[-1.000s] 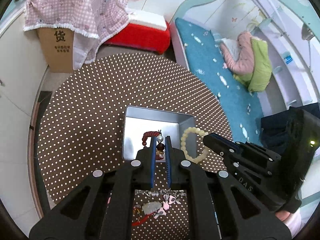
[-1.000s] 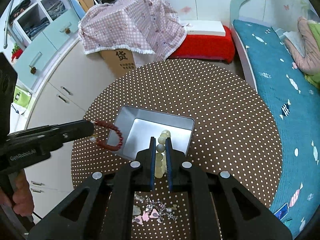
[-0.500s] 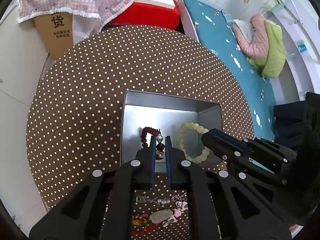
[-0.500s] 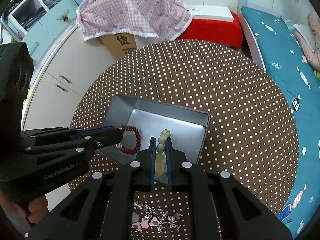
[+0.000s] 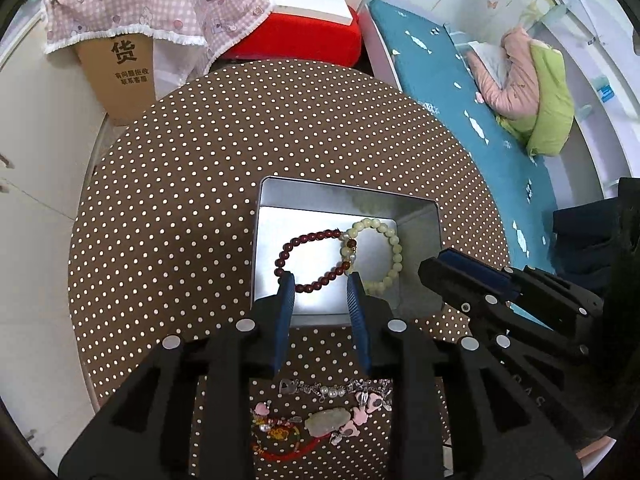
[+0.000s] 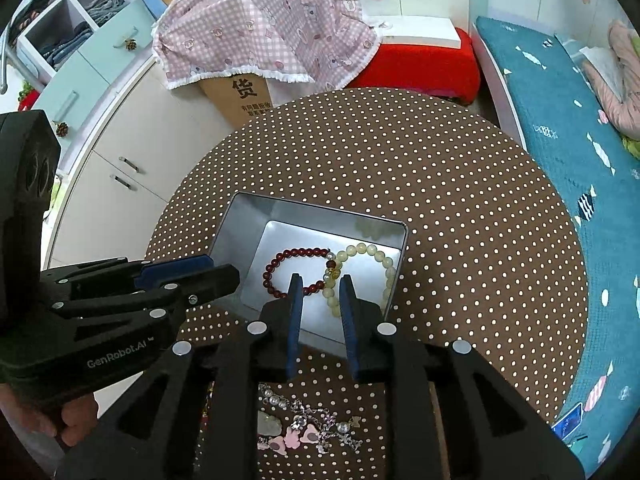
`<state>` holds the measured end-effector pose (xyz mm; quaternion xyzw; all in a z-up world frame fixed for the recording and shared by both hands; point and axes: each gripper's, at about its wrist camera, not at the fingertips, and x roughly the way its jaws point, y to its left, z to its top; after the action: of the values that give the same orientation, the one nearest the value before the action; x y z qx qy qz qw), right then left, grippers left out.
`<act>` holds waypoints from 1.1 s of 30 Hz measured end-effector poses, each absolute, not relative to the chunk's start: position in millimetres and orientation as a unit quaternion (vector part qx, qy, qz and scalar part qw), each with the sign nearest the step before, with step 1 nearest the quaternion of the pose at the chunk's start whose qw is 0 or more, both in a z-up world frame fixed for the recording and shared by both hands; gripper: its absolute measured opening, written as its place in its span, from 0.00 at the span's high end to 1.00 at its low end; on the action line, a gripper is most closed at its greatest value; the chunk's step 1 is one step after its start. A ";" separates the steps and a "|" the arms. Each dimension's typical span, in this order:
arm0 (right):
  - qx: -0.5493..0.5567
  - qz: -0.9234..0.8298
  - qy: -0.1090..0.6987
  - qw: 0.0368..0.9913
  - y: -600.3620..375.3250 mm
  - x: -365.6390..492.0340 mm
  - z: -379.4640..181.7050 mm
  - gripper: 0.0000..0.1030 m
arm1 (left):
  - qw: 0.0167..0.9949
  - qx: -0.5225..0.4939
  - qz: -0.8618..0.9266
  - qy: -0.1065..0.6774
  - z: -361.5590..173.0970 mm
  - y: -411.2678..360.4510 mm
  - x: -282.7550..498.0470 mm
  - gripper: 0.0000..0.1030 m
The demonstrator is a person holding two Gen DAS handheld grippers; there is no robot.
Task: Organize jewelry
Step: 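Lift both tools out of the tray back toward the jewelry pile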
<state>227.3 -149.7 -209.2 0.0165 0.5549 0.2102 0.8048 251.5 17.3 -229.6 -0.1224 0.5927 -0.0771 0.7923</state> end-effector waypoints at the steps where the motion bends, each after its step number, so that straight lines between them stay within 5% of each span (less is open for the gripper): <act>1: 0.017 0.210 0.554 0.806 -149.8 225.6 -208.0 0.82 | 0.794 -0.122 -0.077 0.591 -227.7 18.8 247.9 0.73; 17: 0.012 0.207 0.538 0.817 -143.8 183.9 -194.0 0.68 | 0.797 -0.117 -0.070 0.589 -215.5 31.6 189.2 0.66; 33: -0.011 0.209 0.590 0.780 -122.8 139.3 -235.8 0.57 | 0.738 -0.122 -0.048 0.662 -277.5 60.2 112.6 0.65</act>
<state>139.3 -122.8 -235.8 -0.0112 0.5897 0.2086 0.7802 112.6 60.2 -277.5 -0.1225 0.6621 -0.0478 0.7378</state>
